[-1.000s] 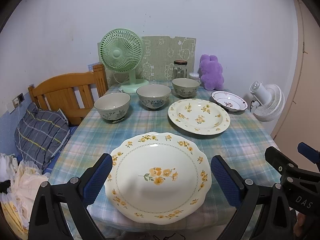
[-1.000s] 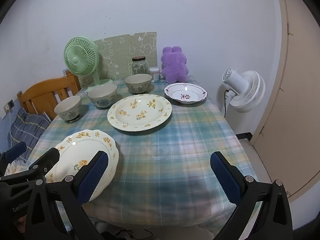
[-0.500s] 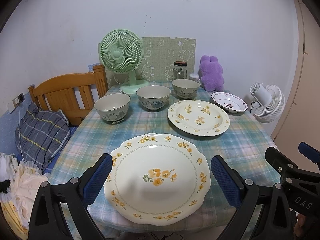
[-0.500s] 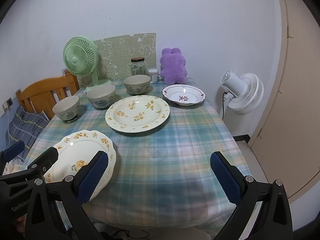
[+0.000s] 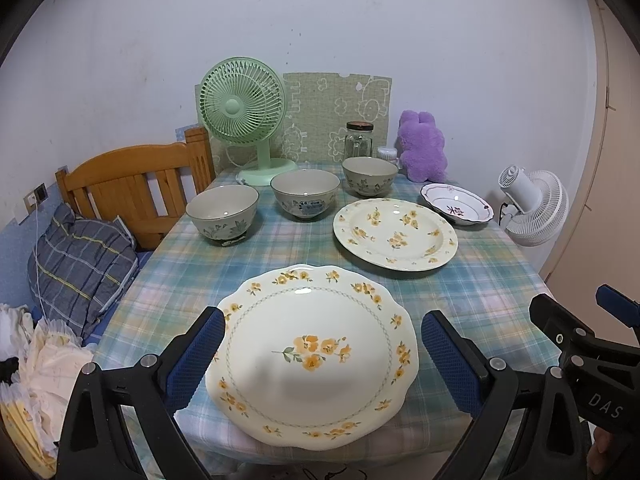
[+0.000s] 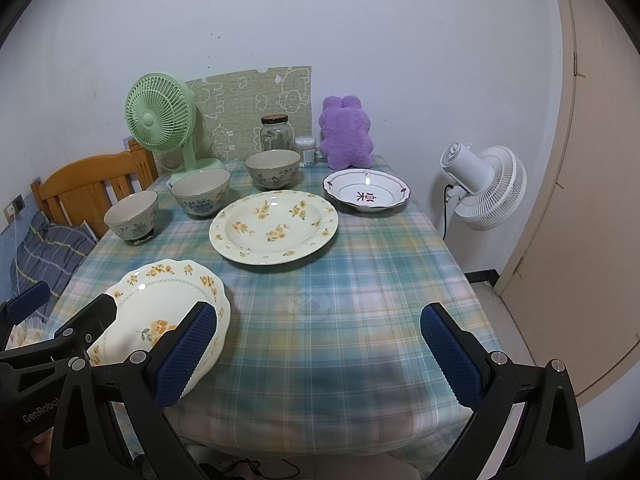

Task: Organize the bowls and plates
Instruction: 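Move the left gripper to the rim of the yellow-flower plate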

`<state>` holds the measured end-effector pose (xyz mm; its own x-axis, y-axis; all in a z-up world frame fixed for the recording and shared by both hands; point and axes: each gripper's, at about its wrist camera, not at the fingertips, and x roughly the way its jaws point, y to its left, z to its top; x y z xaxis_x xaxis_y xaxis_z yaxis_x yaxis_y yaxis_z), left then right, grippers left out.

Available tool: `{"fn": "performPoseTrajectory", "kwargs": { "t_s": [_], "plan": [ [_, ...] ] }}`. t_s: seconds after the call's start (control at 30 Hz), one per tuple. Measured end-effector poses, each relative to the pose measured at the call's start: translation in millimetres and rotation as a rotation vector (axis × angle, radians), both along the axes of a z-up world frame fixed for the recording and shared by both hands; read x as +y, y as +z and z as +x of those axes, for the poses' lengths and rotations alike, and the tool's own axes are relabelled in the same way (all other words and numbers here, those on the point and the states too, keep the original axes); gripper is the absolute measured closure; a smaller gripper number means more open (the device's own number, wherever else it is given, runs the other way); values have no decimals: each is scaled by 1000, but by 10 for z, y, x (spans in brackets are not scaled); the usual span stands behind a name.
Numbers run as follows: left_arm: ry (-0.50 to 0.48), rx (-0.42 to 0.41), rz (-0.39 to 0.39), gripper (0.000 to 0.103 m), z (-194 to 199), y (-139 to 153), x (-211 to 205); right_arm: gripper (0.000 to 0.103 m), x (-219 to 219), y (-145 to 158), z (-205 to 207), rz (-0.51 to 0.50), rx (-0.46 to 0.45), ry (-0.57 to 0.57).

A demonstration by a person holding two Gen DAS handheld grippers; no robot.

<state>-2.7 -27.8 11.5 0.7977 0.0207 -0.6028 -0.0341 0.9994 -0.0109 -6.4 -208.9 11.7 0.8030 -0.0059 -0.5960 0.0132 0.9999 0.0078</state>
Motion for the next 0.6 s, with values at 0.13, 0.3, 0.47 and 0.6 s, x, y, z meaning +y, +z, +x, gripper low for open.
{"fn": "performPoseTrajectory", "kwargs": {
  "t_s": [0.13, 0.3, 0.47, 0.6],
  "plan": [
    [0, -1, -1, 4, 1, -7, -3, 0, 0, 0, -3, -1, 0, 0],
    [1, -1, -1, 4, -2, -9, -2, 0, -14, 3, -2, 0, 1, 1],
    [1, -1, -1, 5, -3, -11, -6, 0, -1, 1, 6, 0, 0, 1],
    [1, -1, 0, 5, -8, -14, -1, 0, 13, 1, 13, -5, 4, -2]
  ]
}}
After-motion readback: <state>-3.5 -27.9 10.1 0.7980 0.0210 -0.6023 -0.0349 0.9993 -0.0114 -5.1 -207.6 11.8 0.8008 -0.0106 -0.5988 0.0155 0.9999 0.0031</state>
